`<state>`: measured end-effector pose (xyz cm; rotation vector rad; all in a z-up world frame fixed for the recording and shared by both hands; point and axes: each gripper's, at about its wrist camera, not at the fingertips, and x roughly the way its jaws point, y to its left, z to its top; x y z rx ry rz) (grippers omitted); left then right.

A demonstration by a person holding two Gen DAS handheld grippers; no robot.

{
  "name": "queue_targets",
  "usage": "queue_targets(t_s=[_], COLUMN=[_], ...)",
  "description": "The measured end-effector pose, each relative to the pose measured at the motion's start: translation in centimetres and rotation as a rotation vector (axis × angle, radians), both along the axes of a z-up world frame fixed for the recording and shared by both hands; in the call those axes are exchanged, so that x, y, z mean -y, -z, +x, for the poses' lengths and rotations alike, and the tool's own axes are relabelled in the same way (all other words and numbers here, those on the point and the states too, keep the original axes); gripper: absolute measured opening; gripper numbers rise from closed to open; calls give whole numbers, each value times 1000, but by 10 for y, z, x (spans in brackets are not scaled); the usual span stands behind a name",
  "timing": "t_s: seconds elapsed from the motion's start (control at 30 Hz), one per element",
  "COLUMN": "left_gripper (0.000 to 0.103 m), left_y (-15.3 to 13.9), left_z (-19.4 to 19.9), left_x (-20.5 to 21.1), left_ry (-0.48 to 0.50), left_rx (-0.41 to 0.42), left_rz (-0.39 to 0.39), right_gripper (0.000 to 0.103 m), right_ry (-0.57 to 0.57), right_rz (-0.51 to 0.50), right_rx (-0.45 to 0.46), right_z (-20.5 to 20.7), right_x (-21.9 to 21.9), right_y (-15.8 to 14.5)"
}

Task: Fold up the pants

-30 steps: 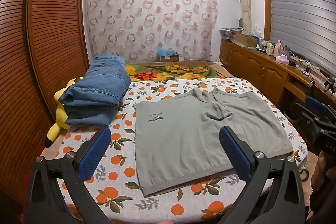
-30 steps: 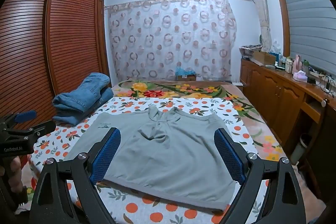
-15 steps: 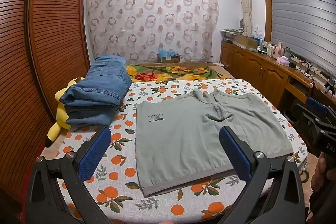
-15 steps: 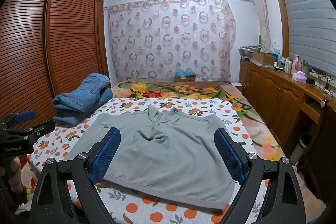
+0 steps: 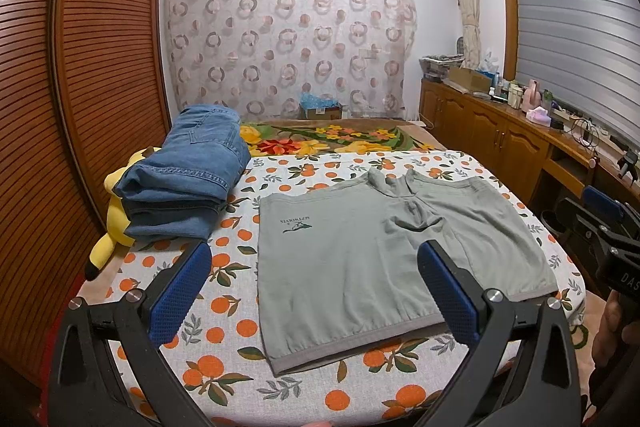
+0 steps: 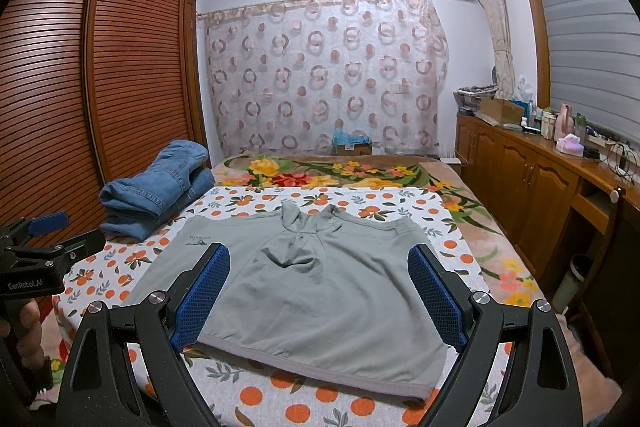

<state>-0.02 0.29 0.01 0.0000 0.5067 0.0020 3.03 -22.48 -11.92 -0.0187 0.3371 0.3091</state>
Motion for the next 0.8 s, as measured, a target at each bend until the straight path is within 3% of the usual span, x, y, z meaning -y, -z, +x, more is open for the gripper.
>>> queue_targets(t_s=[0.8], left_gripper=[103], left_y=[2], left_z=[-1], left_x=[-1], left_ry=[0], left_rx=[3], left_rz=[-1], right_gripper=[92], right_ry=[1], right_rz=[3], right_rx=[2], right_z=[1], right_x=[0], right_y=[-1])
